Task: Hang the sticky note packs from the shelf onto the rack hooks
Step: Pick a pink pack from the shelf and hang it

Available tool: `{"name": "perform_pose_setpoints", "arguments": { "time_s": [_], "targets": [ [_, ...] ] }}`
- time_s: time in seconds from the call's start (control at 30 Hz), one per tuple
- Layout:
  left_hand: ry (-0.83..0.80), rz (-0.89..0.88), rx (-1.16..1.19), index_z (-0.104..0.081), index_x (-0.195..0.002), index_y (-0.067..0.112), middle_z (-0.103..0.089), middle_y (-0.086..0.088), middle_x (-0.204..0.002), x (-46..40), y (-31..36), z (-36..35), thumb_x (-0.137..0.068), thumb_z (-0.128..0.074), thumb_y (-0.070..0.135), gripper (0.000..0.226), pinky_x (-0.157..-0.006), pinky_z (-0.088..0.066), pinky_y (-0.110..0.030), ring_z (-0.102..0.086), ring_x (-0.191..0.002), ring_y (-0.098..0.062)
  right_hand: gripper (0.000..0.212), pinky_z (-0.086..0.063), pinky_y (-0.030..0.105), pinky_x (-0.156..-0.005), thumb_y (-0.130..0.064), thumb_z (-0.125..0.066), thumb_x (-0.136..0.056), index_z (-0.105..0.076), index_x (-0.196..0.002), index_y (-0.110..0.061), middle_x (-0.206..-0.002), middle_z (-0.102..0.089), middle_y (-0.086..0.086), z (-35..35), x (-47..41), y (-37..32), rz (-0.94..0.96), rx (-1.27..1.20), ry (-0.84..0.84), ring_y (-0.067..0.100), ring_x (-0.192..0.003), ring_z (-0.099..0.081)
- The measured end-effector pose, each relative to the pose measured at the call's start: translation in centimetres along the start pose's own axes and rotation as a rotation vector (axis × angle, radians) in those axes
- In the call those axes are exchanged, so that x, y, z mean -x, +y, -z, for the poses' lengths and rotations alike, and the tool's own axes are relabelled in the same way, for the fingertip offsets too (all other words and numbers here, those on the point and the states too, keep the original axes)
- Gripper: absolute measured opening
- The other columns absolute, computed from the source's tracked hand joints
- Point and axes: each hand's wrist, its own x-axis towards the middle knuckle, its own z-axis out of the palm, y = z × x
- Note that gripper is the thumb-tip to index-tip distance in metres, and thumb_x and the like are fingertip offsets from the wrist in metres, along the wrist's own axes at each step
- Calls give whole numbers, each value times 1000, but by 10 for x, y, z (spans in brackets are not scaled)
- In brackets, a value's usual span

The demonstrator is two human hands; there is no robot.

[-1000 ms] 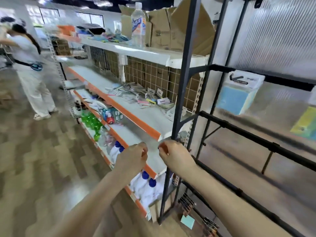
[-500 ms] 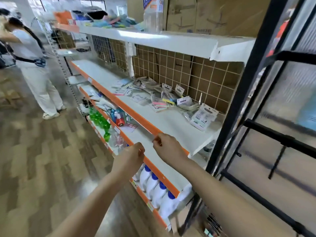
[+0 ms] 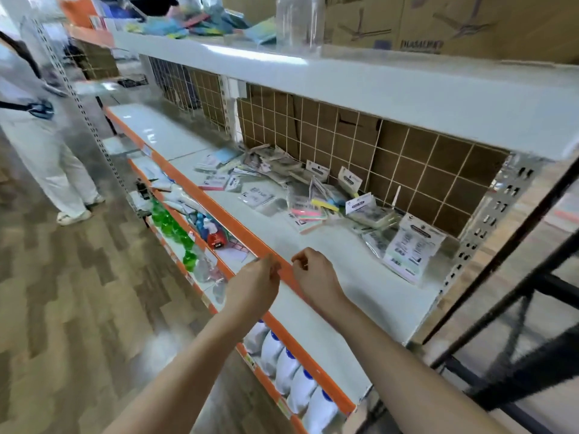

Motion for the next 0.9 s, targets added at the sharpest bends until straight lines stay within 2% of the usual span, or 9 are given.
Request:
{"name": "perform_pose_setpoints", "arguments": {
  "time_s": [0.23,0.4,0.5,0.63,0.77,0.83,0.9],
  "targets": [
    [-71,-121,29,-58,-114,18,-61,-5,-115,-91,-19,-14,-91,-46,13,27,-73,-41,-32,-56,-106,-26,24,-34,25,-96,-6,-51,-90,-61,-111,-3,-114,-62,10,-18,-65,1,-5,52,145,23,-114,-53],
    [-155,-233,4,-54,-123,12,-53,-11,-121,-155,-39,-25,-90,-47,10,34,-89,-46,-41,-51,-115,-30,29,-31,31,-100,-9,-55,-87,-59,-116,-6,-121,-55,12,-36,-111,-2,-44,158,288,29,-118,-44],
    [-197,-333,-3,-53,-125,11,-50,-9,-125,-185,-47,-30,-89,-48,9,36,-90,-44,-39,-50,-117,-29,26,-35,35,-99,-15,-57,-88,-60,-114,-13,-120,-54,7,-45,-130,-3,-76,222,360,28,-115,-43],
    [-225,-496,8,-53,-121,7,-50,-12,-128,-212,-51,-39,-86,-48,7,36,-99,-37,-34,-44,-123,-29,28,-37,38,-100,-17,-59,-87,-59,-115,-13,-120,-55,8,-54,-149,-5,-83,369,484,30,-115,-46],
    [-254,-555,-44,-43,-133,7,-40,-11,-144,-225,-56,-51,-91,-44,15,43,-108,-29,-35,-36,-131,-27,43,-29,32,-108,-21,-57,-87,-50,-129,-17,-133,-48,3,-64,-157,-4,-199,410,437,24,-127,-37],
    [-235,-567,-70,-39,-136,9,-40,-9,-143,-229,-60,-57,-93,-40,20,44,-108,-27,-33,-36,-131,-25,45,-29,31,-109,-21,-54,-89,-47,-133,-18,-138,-45,1,-71,-155,0,-240,450,439,21,-130,-34],
    [-219,-571,-43,-40,-135,9,-43,-8,-141,-229,-63,-60,-94,-40,21,43,-107,-26,-32,-38,-130,-24,44,-31,32,-105,-19,-54,-89,-49,-132,-18,-137,-47,1,-78,-152,1,-242,516,476,22,-129,-38]
  ]
}}
